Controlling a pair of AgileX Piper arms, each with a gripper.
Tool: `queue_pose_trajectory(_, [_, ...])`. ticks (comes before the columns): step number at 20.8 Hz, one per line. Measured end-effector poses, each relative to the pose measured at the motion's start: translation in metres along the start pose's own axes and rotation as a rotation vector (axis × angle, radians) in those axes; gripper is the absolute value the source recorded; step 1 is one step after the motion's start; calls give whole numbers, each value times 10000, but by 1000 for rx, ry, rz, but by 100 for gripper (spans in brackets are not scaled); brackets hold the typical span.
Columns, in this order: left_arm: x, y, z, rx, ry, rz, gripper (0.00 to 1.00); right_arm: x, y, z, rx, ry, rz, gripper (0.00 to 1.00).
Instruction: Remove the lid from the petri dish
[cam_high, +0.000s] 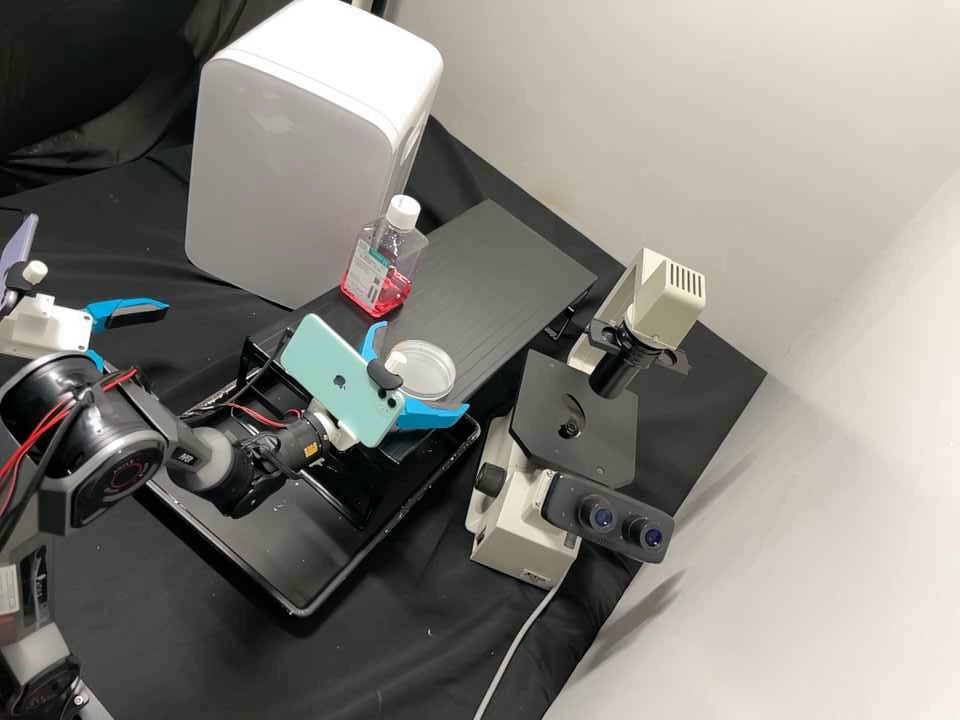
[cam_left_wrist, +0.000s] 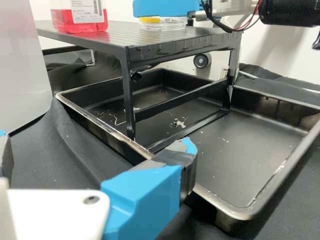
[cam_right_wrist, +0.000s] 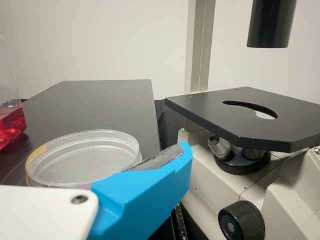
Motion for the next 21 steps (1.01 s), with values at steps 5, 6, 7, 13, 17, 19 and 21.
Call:
queue_pose_trajectory(5, [0,-1,5,-1,0,0,100,0,0,0,-2,0,0,0])
queue_pose_trajectory(6, [0,-1,5,-1,0,0,100,0,0,0,-2,0,0,0])
queue_pose_trajectory(7, [0,-1,4,-1,2,0,100,0,0,0,-2,0,0,0])
queue_pose_trajectory(13, [0,-1,4,-1,2,0,100,0,-4,-3,-3,1,-1,0])
queue_pose_trajectory(17, [-1,-3,10,-3,3,1,100,2,-20,-8,0,-1,-3,0])
queue_pose_trajectory(19, [-1,-4,14,-2,1,0,100,7,-39,6,1,-6,-8,0])
queue_pose_trajectory(21, [-1,-4,14,-2,1,0,100,8,-42,10,1,-7,-10,0])
